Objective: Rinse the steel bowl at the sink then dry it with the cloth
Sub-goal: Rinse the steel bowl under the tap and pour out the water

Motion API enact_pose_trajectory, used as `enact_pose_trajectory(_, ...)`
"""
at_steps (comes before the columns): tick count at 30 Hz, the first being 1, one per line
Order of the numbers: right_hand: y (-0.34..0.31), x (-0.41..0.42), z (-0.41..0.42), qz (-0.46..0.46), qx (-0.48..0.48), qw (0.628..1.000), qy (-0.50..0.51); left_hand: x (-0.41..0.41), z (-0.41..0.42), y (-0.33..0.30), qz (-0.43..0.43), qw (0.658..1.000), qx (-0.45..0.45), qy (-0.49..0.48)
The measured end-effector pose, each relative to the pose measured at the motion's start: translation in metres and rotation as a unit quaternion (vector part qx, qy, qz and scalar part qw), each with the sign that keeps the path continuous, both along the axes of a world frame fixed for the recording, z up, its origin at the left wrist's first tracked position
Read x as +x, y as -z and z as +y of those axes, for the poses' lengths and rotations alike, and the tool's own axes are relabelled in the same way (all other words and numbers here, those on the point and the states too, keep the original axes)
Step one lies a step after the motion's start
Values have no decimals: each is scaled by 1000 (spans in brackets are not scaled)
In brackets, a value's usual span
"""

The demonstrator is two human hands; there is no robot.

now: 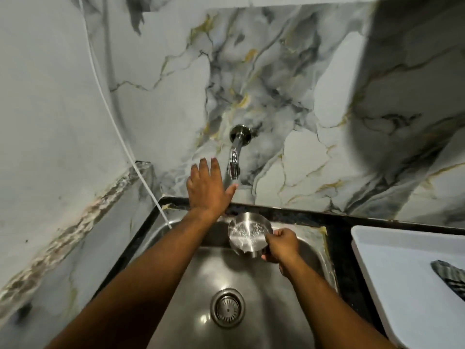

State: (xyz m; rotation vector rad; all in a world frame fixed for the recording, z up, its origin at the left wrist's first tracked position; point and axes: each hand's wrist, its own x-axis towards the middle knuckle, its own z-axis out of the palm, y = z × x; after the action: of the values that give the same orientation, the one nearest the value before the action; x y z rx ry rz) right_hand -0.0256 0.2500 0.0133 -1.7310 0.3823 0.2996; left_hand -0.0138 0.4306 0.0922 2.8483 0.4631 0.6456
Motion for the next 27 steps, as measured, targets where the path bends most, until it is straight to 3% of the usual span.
enact_pose_trajectory(6, 5, 15, 17, -7, -24, 999, 28, 69, -5, -18, 4, 995, 81, 56)
enact_pose_trajectory(10, 5, 21, 22, -2, -28, 999, 20, 78, -2, -8, -31, 994, 67, 78)
enact_pose_trajectory(14, 9, 21, 31, 3, -5, 1000, 15, 77, 21, -8, -28, 978, 75, 191)
enact_pose_trajectory(17, 11, 23, 38, 14, 11, 1000, 16, 78, 35, -8, -10, 961, 130, 244)
enact_pose_trajectory(22, 14, 23, 47, 24, 9, 999, 20, 78, 35, -2, -43, 953, 207, 216)
enact_pose_trajectory(27, 21, 24, 47, 38, 19, 998, 44, 89, 8, -6, -98, 967, 157, 174)
